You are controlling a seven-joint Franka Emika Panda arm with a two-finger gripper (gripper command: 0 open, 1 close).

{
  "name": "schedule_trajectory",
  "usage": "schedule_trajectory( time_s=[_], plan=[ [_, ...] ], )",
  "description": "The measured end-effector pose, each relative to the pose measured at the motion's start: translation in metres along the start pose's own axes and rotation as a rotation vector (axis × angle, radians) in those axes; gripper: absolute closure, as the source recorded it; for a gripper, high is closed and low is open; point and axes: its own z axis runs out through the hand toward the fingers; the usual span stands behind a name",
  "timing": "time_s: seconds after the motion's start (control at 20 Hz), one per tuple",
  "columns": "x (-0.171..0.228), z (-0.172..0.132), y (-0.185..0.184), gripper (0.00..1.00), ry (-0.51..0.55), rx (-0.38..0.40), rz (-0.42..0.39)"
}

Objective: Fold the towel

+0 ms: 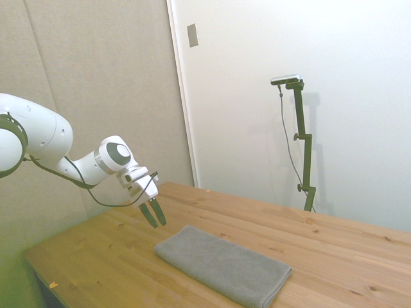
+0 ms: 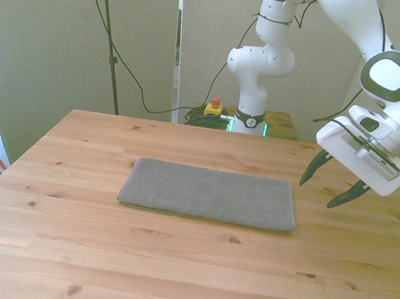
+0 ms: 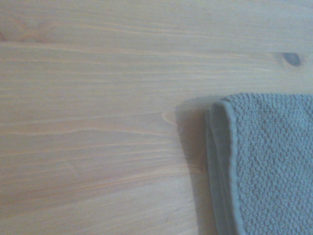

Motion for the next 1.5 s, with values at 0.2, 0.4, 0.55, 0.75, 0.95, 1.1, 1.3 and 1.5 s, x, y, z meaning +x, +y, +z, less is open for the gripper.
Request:
schedule_trajectory(
  time_s=[0.2, 0.4, 0.55, 0.75, 0.95, 1.1, 1.3, 1.5],
  plan=[
    [-0.001, 0.017, -0.001, 0.00, 0.046, -0.036, -0.019],
    [0.000, 0.032, -0.002, 0.00, 0.084, -0.058, -0.033],
    [0.004, 0.036, -0.001, 0.00, 0.092, -0.065, -0.029],
    [0.015, 0.046, 0.006, 0.00, 0.094, -0.089, -0.013],
    [0.029, 0.057, 0.016, 0.00, 0.093, -0.113, 0.005],
    [0.033, 0.061, 0.021, 0.00, 0.089, -0.111, 0.009],
    [0.040, 0.065, 0.024, 1.00, 0.083, -0.107, 0.014],
    [0.045, 0.068, 0.027, 1.00, 0.078, -0.096, 0.018]
  ],
)
